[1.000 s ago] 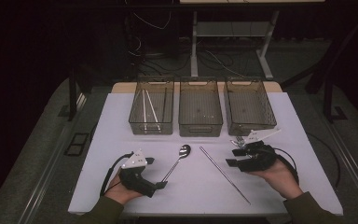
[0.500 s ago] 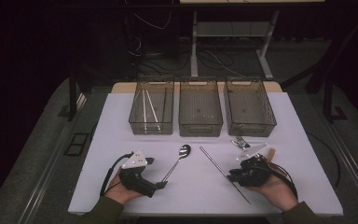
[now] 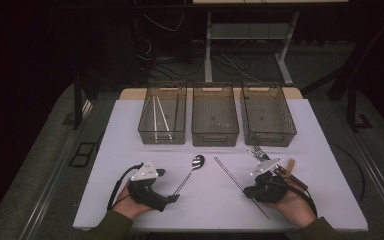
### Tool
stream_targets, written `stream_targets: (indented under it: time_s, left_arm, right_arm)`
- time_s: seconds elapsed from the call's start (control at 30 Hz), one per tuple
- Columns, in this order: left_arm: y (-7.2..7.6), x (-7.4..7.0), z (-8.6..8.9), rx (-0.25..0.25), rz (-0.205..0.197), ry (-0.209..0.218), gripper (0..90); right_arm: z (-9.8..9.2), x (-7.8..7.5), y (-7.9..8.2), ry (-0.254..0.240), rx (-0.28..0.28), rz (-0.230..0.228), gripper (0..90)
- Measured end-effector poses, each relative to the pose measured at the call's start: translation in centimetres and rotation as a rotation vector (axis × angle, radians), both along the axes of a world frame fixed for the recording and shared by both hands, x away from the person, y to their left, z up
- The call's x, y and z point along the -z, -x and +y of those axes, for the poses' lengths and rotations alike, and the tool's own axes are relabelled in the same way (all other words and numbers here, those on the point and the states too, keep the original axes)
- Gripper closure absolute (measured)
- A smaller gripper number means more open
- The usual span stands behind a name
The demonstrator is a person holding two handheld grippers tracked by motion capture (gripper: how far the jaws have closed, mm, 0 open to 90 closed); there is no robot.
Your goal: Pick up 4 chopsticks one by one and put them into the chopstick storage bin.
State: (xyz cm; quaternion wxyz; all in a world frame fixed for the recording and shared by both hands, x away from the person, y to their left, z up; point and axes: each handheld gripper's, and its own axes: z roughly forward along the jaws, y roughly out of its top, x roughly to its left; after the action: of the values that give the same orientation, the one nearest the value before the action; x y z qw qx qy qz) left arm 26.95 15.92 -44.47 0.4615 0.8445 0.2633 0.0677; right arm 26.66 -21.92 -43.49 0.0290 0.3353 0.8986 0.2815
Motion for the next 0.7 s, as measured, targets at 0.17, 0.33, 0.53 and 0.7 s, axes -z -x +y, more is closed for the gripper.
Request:
stream_targets:
  time_s: [0.17,0.33,0.53,0.7]
  left_arm:
    - [0.0,0.0,0.0,0.0,-0.002,0.0,0.0]
    - [0.0,0.0,0.0,0.0,-0.002,0.0,0.0]
    - [0.0,0.0,0.0,0.0,-0.001,-0.001,0.0]
    - [0.0,0.0,-0.1,0.003,-0.001,-0.002,0.0]
  right_arm:
    - [-0.2,-0.2,0.0,0.027,-0.009,-0.008,83.4]
    - [-1.4,-0.3,-0.2,0.067,-0.007,-0.025,84.5]
    - [-3.2,-0.4,-0.5,0.115,-0.009,-0.033,85.3]
    - [-4.1,-0.5,-0.8,0.125,-0.005,-0.02,85.3]
